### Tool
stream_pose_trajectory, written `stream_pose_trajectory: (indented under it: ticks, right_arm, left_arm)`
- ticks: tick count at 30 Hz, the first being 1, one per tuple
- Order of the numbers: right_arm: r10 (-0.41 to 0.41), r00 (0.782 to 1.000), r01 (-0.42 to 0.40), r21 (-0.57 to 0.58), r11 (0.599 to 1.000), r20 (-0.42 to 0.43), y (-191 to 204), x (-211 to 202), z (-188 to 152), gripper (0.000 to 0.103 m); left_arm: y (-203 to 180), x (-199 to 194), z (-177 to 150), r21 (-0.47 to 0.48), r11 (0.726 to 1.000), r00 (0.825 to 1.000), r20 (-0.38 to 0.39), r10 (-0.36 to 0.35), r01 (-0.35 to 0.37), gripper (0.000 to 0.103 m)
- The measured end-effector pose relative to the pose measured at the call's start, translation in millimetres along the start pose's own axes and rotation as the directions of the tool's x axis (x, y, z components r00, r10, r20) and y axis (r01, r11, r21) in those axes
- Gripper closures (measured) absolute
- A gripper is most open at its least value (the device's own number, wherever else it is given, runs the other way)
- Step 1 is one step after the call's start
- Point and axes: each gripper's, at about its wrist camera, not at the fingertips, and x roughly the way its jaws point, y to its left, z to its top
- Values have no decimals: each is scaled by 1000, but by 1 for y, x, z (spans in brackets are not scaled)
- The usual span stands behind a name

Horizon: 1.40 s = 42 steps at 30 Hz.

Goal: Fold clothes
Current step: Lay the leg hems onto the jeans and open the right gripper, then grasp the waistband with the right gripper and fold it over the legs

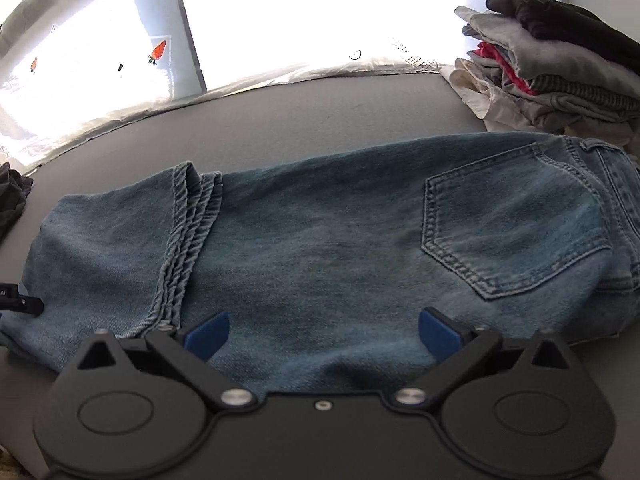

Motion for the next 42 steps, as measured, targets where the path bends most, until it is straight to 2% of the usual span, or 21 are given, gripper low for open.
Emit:
stream_pose_trajectory:
  ticks: [2, 5, 8, 12, 15, 19, 23, 25, 28, 30, 32, 33, 34, 36, 37, 39, 40, 42]
  right_arm:
    - [23, 998, -31, 156, 987, 56, -27, -13, 4, 1]
    - [20, 991, -65, 349, 935, 130, -62, -29, 1, 1]
    - [27, 973, -160, 588, 793, 229, -105, -43, -16, 1]
    - [-64, 954, -203, 784, 587, 294, -147, -53, -46, 1]
    - [-116, 957, -175, 848, 500, 266, -168, -47, -55, 1]
    - [-122, 962, -158, 860, 485, 245, -184, -34, -50, 1]
    - [-105, 958, -189, 866, 463, 265, -197, -23, -43, 9]
    - [-110, 954, -207, 876, 435, 280, -202, -16, -39, 14]
    - [-142, 946, -218, 897, 385, 291, -204, -8, -35, 9]
    - [-152, 946, -207, 894, 398, 287, -201, -3, -29, 5]
    - [-158, 946, -199, 890, 410, 284, -199, 1, -24, 6]
    - [-162, 944, -207, 898, 388, 288, -201, 3, -26, 17]
    - [-148, 945, -231, 916, 329, 291, -205, 6, -33, 49]
    - [-144, 934, -314, 944, 97, 326, -214, 18, -60, 78]
    - [-141, 929, -335, 940, 64, 341, -214, 19, -64, 80]
    - [-133, 920, -365, 930, 49, 369, -213, 21, -68, 80]
    - [-134, 911, -393, 919, 5, 390, -211, 22, -72, 81]
    - [-139, 887, -451, 891, -58, 440, -206, 20, -76, 84]
  left_arm:
    - [0, -1, -2, -1, 1000, 1000, 7, 4, -4, 0]
    - [0, -1, -3, 10, 1000, 1000, 13, 0, 0, 0]
    - [4, 0, -5, 11, 1000, 1000, 14, -17, 17, 0]
    - [3, 2, 1, 23, 1000, 1000, 2, -19, 19, 0]
    - [4, 4, 3, 21, 1000, 1000, -6, -21, 21, 0]
    - [5, 5, 3, 18, 1000, 1000, 2, -18, 18, 0]
    - [6, 6, 4, 14, 1000, 1000, 0, -15, 15, 0]
    - [6, 6, 5, 12, 1000, 1000, -3, -16, 16, 0]
    - [4, 7, 7, -4, 1000, 1000, -21, -2, 2, 0]
    - [3, 8, 9, -11, 1000, 1000, -24, 3, -3, 0]
    - [4, 10, 11, -9, 1000, 1000, -24, 2, -2, 0]
    - [4, 10, 11, -7, 1000, 1000, -23, 0, 0, 0]
    - [4, 10, 11, -7, 1000, 1000, -24, -2, 1, 0]
    - [4, 11, 10, -4, 1000, 1000, -23, -4, 4, 0]
    - [5, 11, 10, -2, 1000, 1000, -22, -5, 5, 0]
    - [6, 12, 12, 2, 1000, 1000, -24, -9, 9, 0]
    - [7, 13, 12, 4, 1000, 1000, -25, -12, 12, 0]
    - [9, 15, 14, 9, 1000, 999, -31, -16, 16, 0]
